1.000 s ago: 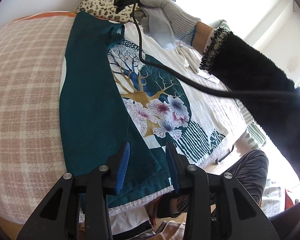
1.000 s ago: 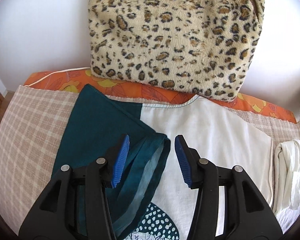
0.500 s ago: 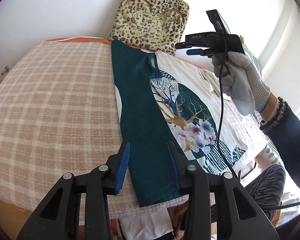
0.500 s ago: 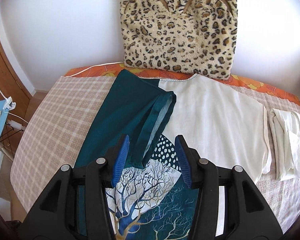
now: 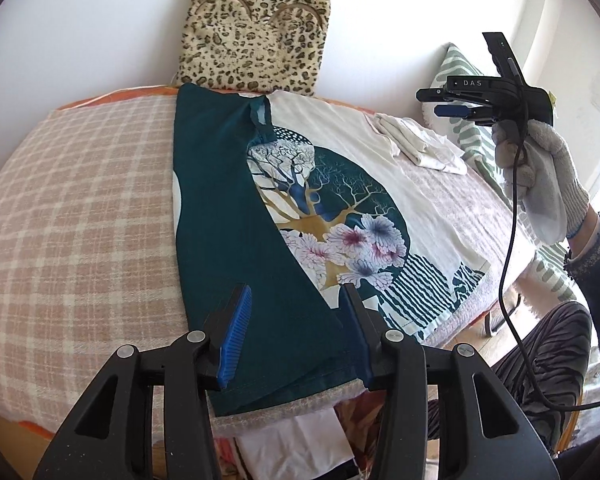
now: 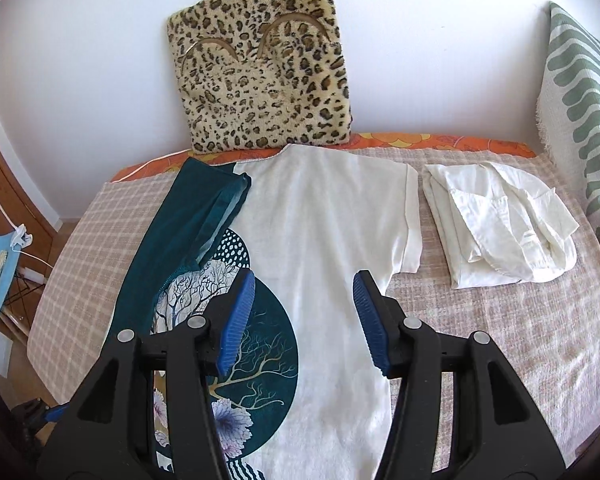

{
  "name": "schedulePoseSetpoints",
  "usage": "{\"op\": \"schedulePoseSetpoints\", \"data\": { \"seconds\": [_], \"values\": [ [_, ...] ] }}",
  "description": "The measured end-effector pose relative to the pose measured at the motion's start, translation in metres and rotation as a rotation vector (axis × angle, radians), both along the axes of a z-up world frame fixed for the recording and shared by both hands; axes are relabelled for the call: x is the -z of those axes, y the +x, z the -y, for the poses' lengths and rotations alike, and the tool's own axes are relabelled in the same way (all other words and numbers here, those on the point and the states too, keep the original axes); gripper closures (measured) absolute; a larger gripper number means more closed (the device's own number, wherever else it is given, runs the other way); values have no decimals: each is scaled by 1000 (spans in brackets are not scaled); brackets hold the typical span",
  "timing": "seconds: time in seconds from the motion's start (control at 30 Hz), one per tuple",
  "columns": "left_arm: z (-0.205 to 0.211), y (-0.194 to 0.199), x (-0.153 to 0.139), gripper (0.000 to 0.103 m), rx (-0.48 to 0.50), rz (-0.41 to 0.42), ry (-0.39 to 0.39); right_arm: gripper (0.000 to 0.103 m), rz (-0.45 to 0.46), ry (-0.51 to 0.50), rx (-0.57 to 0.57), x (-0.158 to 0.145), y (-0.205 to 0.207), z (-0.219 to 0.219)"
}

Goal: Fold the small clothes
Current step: 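Open both tools and withdraw them from the folded dark green side, then move both tools to the cream side edge of the T-shirt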

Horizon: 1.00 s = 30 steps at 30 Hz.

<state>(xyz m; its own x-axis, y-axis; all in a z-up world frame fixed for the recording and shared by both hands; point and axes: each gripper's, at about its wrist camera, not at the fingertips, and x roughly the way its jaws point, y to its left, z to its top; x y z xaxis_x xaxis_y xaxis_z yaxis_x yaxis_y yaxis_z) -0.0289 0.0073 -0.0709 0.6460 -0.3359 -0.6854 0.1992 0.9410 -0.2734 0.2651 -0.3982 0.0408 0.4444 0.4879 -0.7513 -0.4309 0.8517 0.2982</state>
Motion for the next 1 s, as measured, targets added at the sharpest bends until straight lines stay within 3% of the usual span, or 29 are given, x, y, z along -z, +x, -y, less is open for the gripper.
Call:
{"op": "schedulePoseSetpoints", "data": {
  "seconds": [0.1, 0.23, 0.5, 0.7, 0.83, 0.93, 1.0],
  "values": [
    [21, 3, 3, 59, 33, -2, -14, 49, -2, 0, 27, 0, 4, 31],
    [59, 5, 1, 59, 97, 25, 31, 48, -13, 25, 69, 4, 13, 71],
    [135, 14, -3, 59, 222, 46, -18, 48, -73, 140, 39, 6, 45, 123],
    [196, 27, 3, 59, 338, 35, -2, 36, -80, 167, 14, 1, 71, 148],
    [233, 35, 16, 58, 399, 1, 24, 35, -78, 169, 3, -2, 90, 153],
    [253, 41, 28, 49, 418, -51, 21, 35, -76, 173, -18, -1, 106, 148],
    [263, 45, 35, 48, 416, -66, 51, 35, -73, 175, -31, 1, 116, 141]
  ]
}}
